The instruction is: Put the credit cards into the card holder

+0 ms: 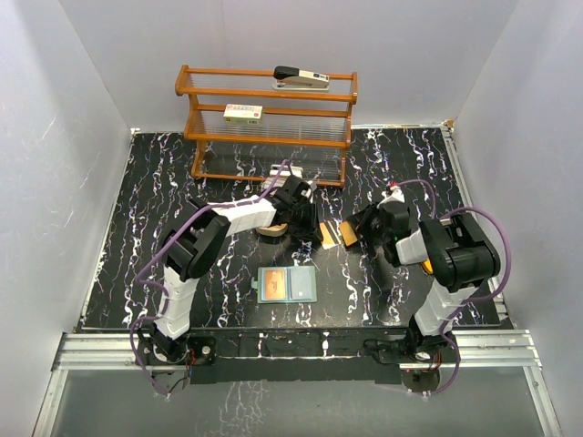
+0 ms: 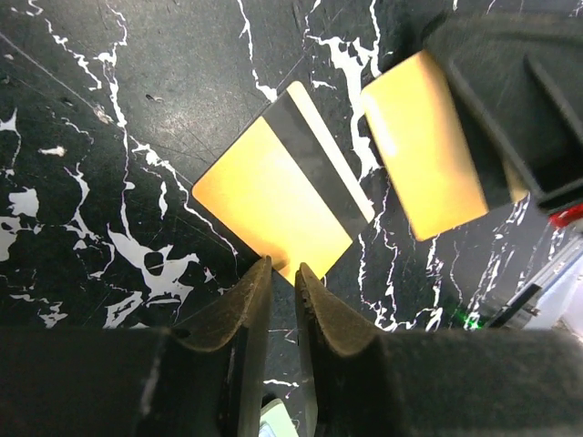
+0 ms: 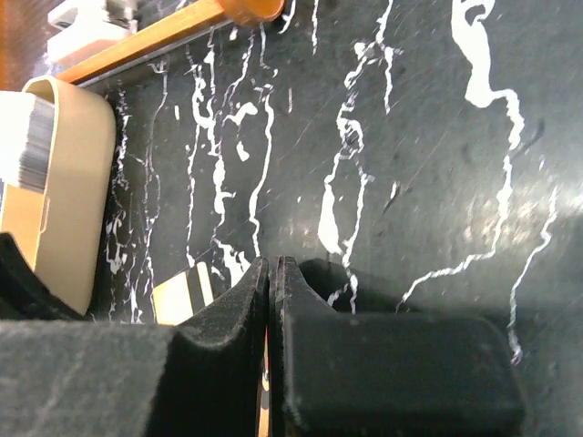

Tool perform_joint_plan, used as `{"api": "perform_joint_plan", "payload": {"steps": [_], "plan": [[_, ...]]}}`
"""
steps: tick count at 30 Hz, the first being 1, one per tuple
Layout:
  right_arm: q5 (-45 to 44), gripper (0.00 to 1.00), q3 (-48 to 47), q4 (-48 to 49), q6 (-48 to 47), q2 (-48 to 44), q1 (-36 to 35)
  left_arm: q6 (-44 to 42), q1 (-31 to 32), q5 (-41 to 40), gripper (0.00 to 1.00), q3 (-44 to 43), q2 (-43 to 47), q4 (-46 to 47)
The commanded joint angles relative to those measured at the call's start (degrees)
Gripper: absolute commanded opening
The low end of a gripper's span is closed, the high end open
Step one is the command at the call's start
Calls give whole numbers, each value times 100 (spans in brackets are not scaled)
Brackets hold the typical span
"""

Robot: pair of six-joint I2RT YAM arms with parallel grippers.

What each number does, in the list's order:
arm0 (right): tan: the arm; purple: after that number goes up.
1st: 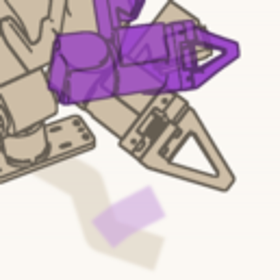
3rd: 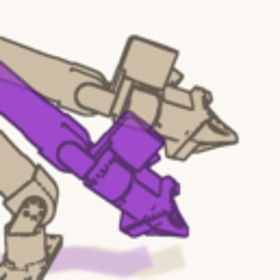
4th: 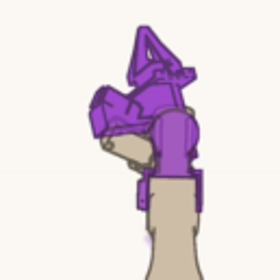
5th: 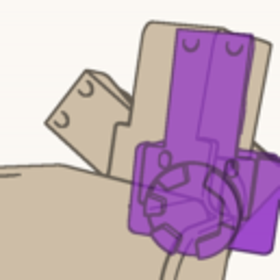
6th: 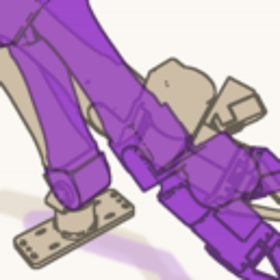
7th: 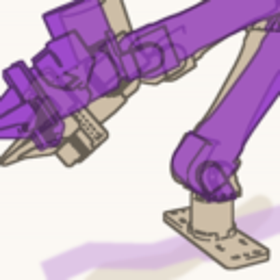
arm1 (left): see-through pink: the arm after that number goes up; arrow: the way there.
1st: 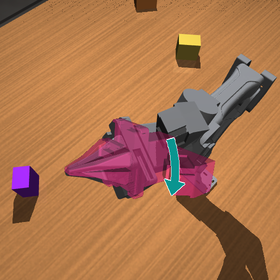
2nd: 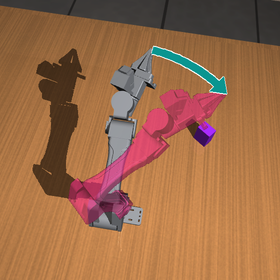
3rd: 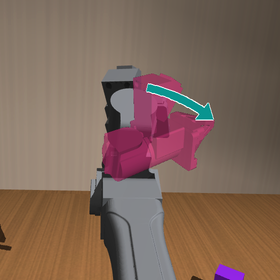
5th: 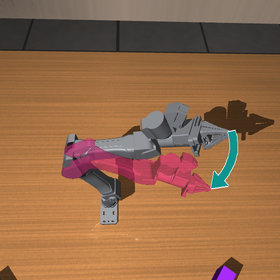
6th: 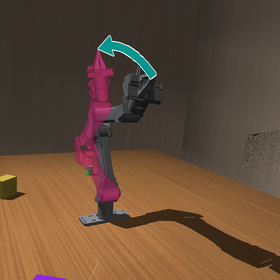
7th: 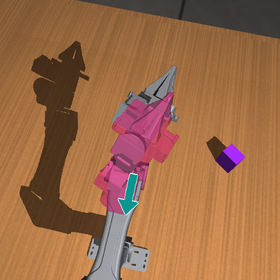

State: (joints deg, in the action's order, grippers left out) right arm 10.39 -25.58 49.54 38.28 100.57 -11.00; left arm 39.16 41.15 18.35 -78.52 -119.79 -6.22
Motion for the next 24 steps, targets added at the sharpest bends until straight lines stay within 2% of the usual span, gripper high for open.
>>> {"api": "perform_joint_plan", "payload": {"steps": [1, 5, 9, 13, 20, 24], "plan": [[664, 0, -898, -2677, -1009, -130, 264, -443, 31, -736, 19, -29, -303, -1197], [934, 0, -1481, -3535, -1598, 76, 289, -505, 6, -889, 22, -84, -283, -1283], [1108, 0, -1728, -3908, -2039, 123, 280, -426, -68, -878, 24, -31, -206, -1214], [1268, 0, -1634, -3883, -2183, 85, 252, -298, -102, -755, 29, 5, -214, -957], [1025, 0, -1862, -4120, -2290, 424, -127, -239, -140, -804, 31, -41, -334, -889], [1133, 0, -1680, -3757, -2215, 227, -178, -274, -150, -795, 32, -167, -419, -909]]}}
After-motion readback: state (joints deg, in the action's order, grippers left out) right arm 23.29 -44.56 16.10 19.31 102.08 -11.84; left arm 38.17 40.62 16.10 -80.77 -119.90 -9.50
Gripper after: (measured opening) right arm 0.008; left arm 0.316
